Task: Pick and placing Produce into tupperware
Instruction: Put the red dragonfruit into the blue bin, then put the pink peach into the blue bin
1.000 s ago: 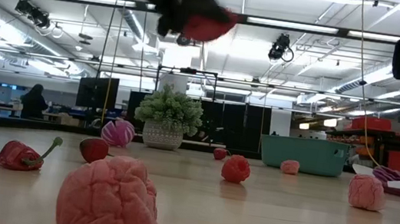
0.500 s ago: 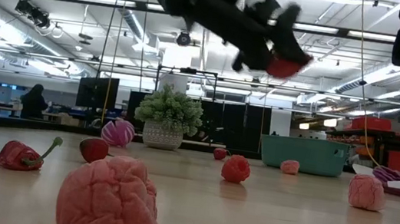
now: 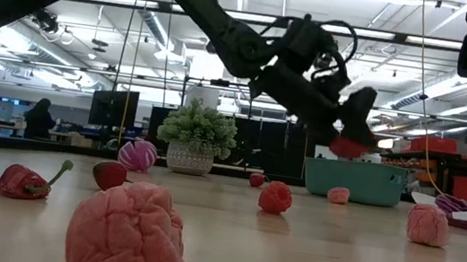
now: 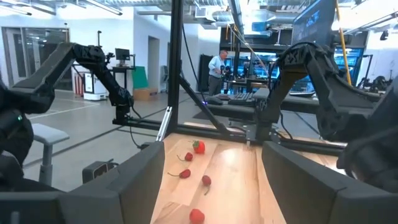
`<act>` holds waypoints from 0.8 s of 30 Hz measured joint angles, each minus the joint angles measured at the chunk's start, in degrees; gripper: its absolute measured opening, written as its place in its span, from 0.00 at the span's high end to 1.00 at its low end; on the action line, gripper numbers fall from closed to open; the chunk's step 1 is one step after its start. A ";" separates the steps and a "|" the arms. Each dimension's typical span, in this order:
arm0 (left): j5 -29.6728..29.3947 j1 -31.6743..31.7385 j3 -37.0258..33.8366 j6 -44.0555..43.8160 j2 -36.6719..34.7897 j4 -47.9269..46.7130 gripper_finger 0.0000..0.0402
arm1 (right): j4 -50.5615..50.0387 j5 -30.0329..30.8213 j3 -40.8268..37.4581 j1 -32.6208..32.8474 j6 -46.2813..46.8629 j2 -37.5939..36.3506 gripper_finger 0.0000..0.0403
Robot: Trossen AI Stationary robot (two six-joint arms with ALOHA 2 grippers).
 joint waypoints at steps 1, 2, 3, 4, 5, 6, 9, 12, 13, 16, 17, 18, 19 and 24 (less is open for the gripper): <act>0.00 -0.02 0.00 0.00 0.00 -1.29 0.40 | -0.02 0.00 0.00 0.00 0.12 0.00 0.31; 0.00 -0.05 0.03 0.01 0.00 -2.33 0.40 | -0.02 -0.02 0.00 0.00 0.42 0.00 0.31; 0.00 -0.08 0.07 0.06 0.00 -3.57 0.41 | -0.02 -0.01 0.00 0.00 0.78 0.00 0.31; 0.03 -0.09 0.07 0.07 0.00 -4.59 0.41 | 0.00 -0.01 0.00 0.00 1.07 0.00 0.31; 0.02 -0.09 0.07 0.04 0.00 -5.25 0.41 | -0.01 -0.02 0.00 0.00 1.31 0.00 0.31; 0.02 -0.07 0.07 0.06 0.00 -5.47 0.41 | -0.04 -0.02 0.00 0.00 1.31 0.00 0.31; 0.00 -0.04 0.09 0.09 -0.02 -5.28 0.39 | -0.02 -0.02 0.00 0.00 1.31 0.00 0.31; 0.00 -0.13 0.09 0.12 -0.02 -7.15 0.35 | 0.00 -0.02 0.00 0.00 1.34 0.00 0.31; 0.00 -0.13 0.09 0.13 -0.02 -7.73 0.34 | -0.02 -0.02 0.00 0.00 1.34 0.00 0.31; 0.00 -0.16 0.09 0.14 -0.07 -8.07 0.32 | -0.02 -0.02 0.00 0.00 1.36 0.00 0.31; 0.02 -0.18 0.09 0.07 -0.13 -8.23 0.32 | -0.02 0.00 0.00 0.00 1.36 0.00 0.31; 0.02 -0.20 0.09 0.07 -0.18 -8.20 0.32 | -0.01 -0.01 0.00 0.00 1.36 0.00 0.31; 0.02 -0.20 0.09 0.10 -0.20 -8.20 0.32 | -0.01 0.00 0.00 0.00 1.36 0.00 0.31; 0.06 -0.19 0.18 0.79 -1.42 -8.80 0.33 | -0.01 -0.02 0.00 0.00 1.38 0.00 0.31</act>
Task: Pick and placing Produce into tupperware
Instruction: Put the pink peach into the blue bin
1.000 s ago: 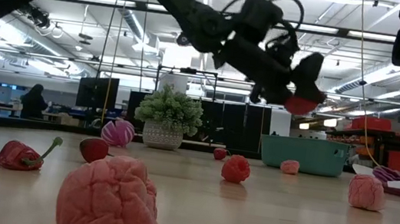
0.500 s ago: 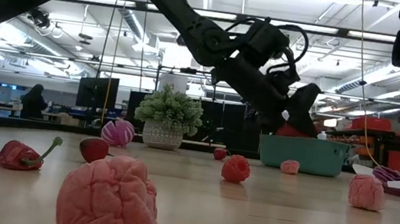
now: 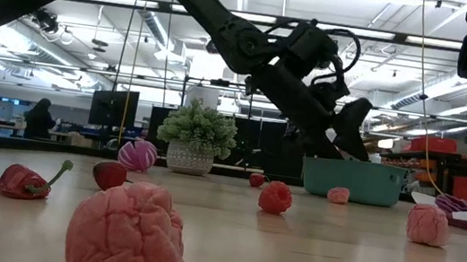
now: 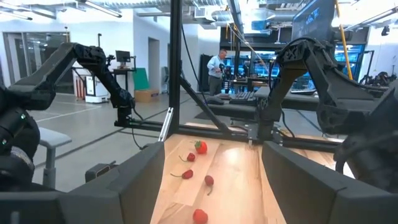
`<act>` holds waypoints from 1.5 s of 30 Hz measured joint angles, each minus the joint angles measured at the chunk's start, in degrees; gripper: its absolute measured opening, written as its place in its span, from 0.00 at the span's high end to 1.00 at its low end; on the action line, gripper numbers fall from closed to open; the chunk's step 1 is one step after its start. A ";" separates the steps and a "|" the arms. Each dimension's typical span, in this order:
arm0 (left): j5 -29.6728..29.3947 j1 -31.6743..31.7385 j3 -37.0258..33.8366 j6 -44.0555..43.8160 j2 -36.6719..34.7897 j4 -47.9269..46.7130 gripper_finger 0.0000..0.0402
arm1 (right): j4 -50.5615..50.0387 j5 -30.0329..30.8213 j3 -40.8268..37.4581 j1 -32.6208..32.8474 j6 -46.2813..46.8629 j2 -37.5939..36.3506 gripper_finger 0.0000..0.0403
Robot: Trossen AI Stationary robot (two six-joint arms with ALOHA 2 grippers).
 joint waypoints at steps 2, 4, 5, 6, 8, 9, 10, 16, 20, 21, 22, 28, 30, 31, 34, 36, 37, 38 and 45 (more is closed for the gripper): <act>0.22 0.03 1.08 0.07 -0.55 -0.74 0.34 | 0.04 0.00 0.00 0.00 0.52 0.00 0.31; 1.45 0.03 1.86 0.06 -2.30 -4.26 0.34 | 0.57 -0.02 0.00 0.00 2.26 0.04 0.31; 2.31 0.03 2.77 0.47 -3.08 -4.96 0.35 | 1.35 -0.02 0.00 0.00 3.88 0.02 0.31; 3.38 0.03 3.50 1.18 -4.27 -7.49 0.35 | 2.36 -0.06 0.00 0.00 6.19 0.02 0.31; 5.96 0.03 5.30 3.42 -7.17 -13.30 0.35 | 5.46 -0.31 0.00 0.00 14.73 0.19 0.31; 7.06 0.03 6.07 4.38 -8.70 -17.26 0.35 | 6.69 -0.39 0.00 0.00 19.51 0.17 0.31; 7.86 0.02 7.26 5.67 -10.19 -19.82 0.35 | 7.82 -0.39 0.00 0.00 23.38 0.17 0.31; 9.13 -0.58 12.16 9.46 -21.63 -40.21 0.36 | 14.27 3.78 0.00 0.00 21.10 0.22 0.31; 9.31 -2.21 12.53 9.77 -30.02 -53.82 0.37 | 16.48 4.52 0.04 0.00 17.56 0.40 0.31; 9.29 -2.78 12.56 9.72 -32.51 -56.21 0.37 | 16.08 4.51 0.04 0.00 17.58 0.74 0.31; 9.18 -3.23 12.52 9.50 -34.78 -60.03 0.38 | 15.36 4.43 0.01 0.00 17.66 1.10 0.31; 5.70 -7.52 12.38 6.59 -46.25 -74.40 0.38 | 17.63 4.73 -0.02 -1.71 16.54 6.12 0.31; 2.72 -8.96 12.43 6.41 -49.25 -75.57 0.38 | 20.55 4.38 -0.02 -3.32 16.40 8.85 0.31; 0.89 -9.66 12.36 6.38 -50.51 -76.56 0.39 | 21.99 3.91 -0.02 -4.21 16.42 10.23 0.31; -4.03 -10.98 12.43 6.36 -53.50 -76.83 0.40 | 28.00 2.17 0.00 -7.05 16.46 15.42 0.31; -5.46 -11.21 12.45 6.38 -54.31 -76.89 0.40 | 32.63 0.22 -0.01 -9.09 16.48 19.69 0.31; -5.60 -11.24 12.44 6.57 -54.77 -76.94 0.41 | 34.67 -0.51 0.00 -9.99 16.49 21.68 0.31; -5.71 -11.22 12.41 6.80 -54.91 -77.43 0.41 | 36.37 -0.99 0.17 -10.92 16.68 24.00 0.31; -6.08 -11.16 12.41 8.01 -54.26 -77.47 0.42 | 37.10 -2.64 12.11 -19.09 19.57 39.64 0.31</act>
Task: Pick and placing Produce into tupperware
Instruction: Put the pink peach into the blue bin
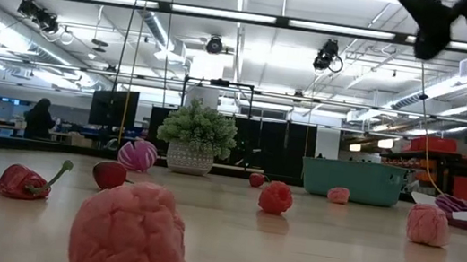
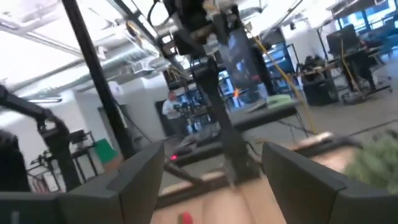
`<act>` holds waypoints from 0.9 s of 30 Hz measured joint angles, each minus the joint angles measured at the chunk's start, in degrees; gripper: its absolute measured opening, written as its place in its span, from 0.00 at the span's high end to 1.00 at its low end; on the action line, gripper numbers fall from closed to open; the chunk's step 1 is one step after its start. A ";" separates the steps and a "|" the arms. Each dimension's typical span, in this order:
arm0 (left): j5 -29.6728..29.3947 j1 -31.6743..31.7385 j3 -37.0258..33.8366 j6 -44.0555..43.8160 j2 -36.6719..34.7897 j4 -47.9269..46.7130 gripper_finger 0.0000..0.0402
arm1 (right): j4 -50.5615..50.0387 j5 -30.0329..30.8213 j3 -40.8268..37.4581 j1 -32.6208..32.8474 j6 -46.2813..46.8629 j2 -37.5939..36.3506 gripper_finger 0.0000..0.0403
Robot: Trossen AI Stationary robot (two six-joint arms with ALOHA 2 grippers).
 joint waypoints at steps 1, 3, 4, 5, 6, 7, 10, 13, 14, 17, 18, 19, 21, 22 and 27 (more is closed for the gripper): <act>-0.14 0.00 0.00 0.55 0.27 -0.01 0.42 | -1.18 -2.18 3.03 -0.97 -0.90 1.94 0.31; -0.14 0.02 -0.11 1.68 0.47 -0.26 0.43 | -7.13 -8.14 9.11 -2.26 -4.55 5.18 0.31; -0.16 0.02 -0.10 1.81 0.50 -0.22 0.43 | -11.73 -10.79 12.16 -2.62 -5.84 6.92 0.31; -0.19 0.03 -0.02 1.79 0.67 -0.07 0.43 | -16.97 -12.90 15.44 -2.90 -6.16 8.72 0.31; -0.32 0.09 0.00 1.81 0.77 -0.15 0.43 | -22.59 -13.70 18.47 -3.08 -5.86 10.27 0.31; -0.34 0.09 -0.02 1.81 0.90 -0.51 0.44 | -28.23 -13.79 21.38 -3.14 -5.11 11.91 0.31; -0.37 0.09 -0.07 2.05 0.99 -1.12 0.44 | -41.25 -13.71 29.54 -3.16 -3.50 17.14 0.31; -0.56 0.09 -0.07 3.31 0.91 -1.60 0.43 | -47.04 -12.78 36.01 -3.16 -2.91 22.80 0.31; -0.56 0.09 -0.07 3.41 0.93 -1.66 0.43 | -48.08 -11.77 37.86 -3.15 -3.24 24.52 0.31; -0.56 0.09 -0.07 3.40 0.93 -1.75 0.44 | -51.62 -8.03 43.22 -3.17 -4.30 29.87 0.31; -0.56 0.09 -0.07 3.39 0.93 -1.86 0.44 | -54.46 -6.44 44.74 -3.36 -4.40 31.64 0.31; -0.56 0.09 -0.07 3.36 0.93 -2.08 0.45 | -57.48 -4.74 46.07 -3.62 -4.06 33.44 0.31; -0.56 0.07 -0.07 3.32 0.95 -2.40 0.46 | -64.37 -2.03 48.15 -4.06 -0.31 36.98 0.31; -0.56 0.01 -0.07 3.29 0.93 -2.48 0.46 | -68.59 -1.35 48.64 -4.40 2.59 38.67 0.31; -0.56 0.00 -0.07 3.27 0.93 -4.06 0.48 | -82.14 -1.30 48.66 -5.39 19.56 45.75 0.31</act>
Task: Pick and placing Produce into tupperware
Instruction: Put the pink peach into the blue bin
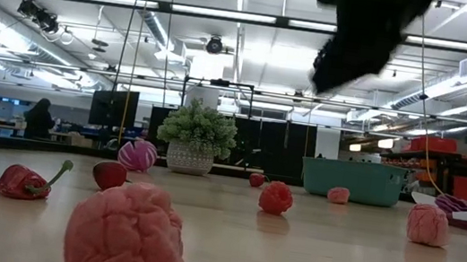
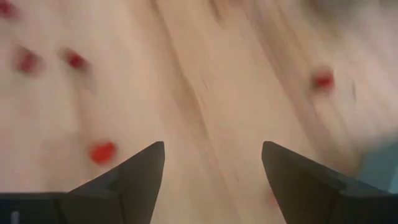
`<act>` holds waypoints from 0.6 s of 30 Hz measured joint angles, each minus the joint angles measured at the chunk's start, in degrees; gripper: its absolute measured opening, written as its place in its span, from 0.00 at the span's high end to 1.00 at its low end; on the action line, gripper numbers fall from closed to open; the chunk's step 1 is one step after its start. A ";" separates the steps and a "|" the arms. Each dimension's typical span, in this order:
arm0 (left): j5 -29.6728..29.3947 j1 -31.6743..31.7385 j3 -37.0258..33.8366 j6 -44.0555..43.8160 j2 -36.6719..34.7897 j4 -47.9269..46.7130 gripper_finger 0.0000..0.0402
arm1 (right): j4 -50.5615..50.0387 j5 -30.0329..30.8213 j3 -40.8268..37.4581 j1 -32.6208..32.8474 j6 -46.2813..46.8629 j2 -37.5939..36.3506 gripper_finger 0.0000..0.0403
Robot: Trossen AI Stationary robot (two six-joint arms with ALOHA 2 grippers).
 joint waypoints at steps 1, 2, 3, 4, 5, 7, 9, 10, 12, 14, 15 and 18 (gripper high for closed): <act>0.00 0.00 0.00 0.00 0.00 -0.32 0.48 | -1.67 0.55 0.00 0.01 3.11 1.24 0.31; 0.00 0.00 0.00 -0.01 0.00 -0.46 0.48 | -3.06 1.73 0.00 0.02 6.31 2.43 0.31; 0.00 0.00 0.00 0.00 0.00 -0.63 0.49 | -4.16 3.57 0.00 0.07 9.31 3.64 0.31; 0.02 0.00 0.00 0.01 0.00 -0.81 0.49 | -4.70 5.32 0.00 0.05 11.57 4.65 0.31; 0.02 0.00 0.00 0.00 0.00 -0.81 0.49 | -4.72 6.80 0.00 -0.20 12.69 5.68 0.31; 0.00 0.00 0.00 0.00 0.00 -0.80 0.49 | -4.64 9.11 0.00 -0.99 13.38 7.46 0.31; 0.00 0.00 0.00 -0.02 0.00 -0.80 0.48 | -4.67 9.93 0.00 -2.23 13.85 9.34 0.31; 0.02 0.00 0.00 -0.05 0.00 -0.80 0.48 | -4.68 9.81 0.00 -2.98 14.81 10.26 0.31; 0.02 0.00 0.00 -0.52 0.00 -0.82 0.49 | -4.71 9.22 0.00 -4.69 16.86 11.94 0.31; 0.02 0.00 0.00 -1.49 0.00 -1.00 0.50 | -4.83 8.55 0.00 -6.14 18.43 13.45 0.31; 0.01 0.00 0.00 -1.54 0.00 -1.11 0.50 | -5.10 8.49 0.00 -6.82 19.27 14.11 0.31; 0.02 0.00 0.00 -1.55 0.00 -1.19 0.51 | -5.38 8.43 0.00 -8.45 21.47 15.23 0.31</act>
